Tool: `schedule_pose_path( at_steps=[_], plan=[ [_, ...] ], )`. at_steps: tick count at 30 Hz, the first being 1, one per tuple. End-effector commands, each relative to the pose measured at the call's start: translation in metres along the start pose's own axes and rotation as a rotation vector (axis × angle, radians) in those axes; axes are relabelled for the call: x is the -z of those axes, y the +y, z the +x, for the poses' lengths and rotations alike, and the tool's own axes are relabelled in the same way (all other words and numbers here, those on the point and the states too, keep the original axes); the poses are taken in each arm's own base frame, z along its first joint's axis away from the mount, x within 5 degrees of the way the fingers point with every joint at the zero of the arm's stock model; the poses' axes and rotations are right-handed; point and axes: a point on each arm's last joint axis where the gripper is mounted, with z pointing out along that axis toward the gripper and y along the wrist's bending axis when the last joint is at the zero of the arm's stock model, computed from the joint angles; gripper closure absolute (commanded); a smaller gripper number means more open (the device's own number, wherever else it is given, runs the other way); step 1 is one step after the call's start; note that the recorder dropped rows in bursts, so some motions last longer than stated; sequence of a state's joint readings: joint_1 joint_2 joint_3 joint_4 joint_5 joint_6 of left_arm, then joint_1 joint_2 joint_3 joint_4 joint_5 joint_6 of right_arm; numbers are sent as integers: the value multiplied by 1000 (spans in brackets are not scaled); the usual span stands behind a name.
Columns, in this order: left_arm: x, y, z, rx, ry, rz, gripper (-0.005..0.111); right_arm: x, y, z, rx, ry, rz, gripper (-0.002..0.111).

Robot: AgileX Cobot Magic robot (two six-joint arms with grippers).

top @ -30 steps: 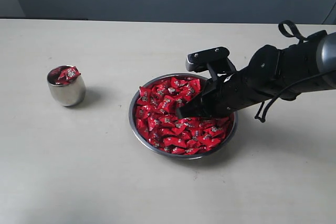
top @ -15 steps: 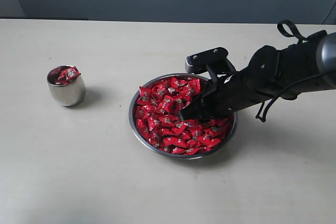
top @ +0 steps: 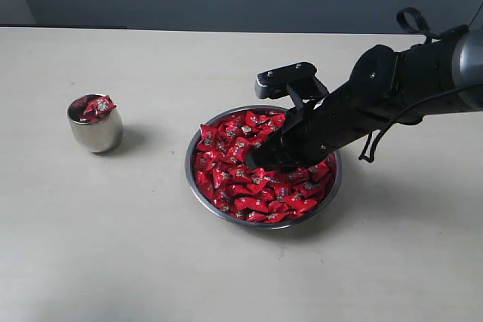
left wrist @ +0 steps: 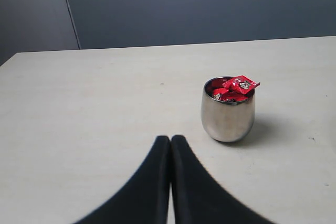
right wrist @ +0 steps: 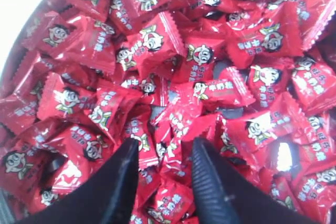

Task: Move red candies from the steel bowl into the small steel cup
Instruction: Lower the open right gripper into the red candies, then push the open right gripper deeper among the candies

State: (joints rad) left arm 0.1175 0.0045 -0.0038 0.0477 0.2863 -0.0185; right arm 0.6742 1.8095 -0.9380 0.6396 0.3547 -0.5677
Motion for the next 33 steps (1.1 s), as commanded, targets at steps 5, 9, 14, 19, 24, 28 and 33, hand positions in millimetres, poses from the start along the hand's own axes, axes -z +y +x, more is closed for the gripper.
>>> schedule_pose_path(
  at_steps=[5,9,14,19,24,28,33],
  plan=[
    [0,0,1,3,-2,0,106,1,-2,-2,1,-3,2,73],
    [0,0,1,3,-2,0,106,1,-2,-2,11,-3,7,73],
    [0,0,1,3,-2,0,106,1,-4,-4,21,-23,24,73],
    [0,0,1,3,-2,0,106,1,-5,-5,25,-41,37,73],
    [0,0,1,3,-2,0,106,1,-6,-5,35,-39,49,73],
    [0,0,1,3,-2,0,106,3,-13,-3,13,-14,82,73],
    [0,0,1,3,-2,0,106,4,-21,1,-22,25,82,73]
  ],
)
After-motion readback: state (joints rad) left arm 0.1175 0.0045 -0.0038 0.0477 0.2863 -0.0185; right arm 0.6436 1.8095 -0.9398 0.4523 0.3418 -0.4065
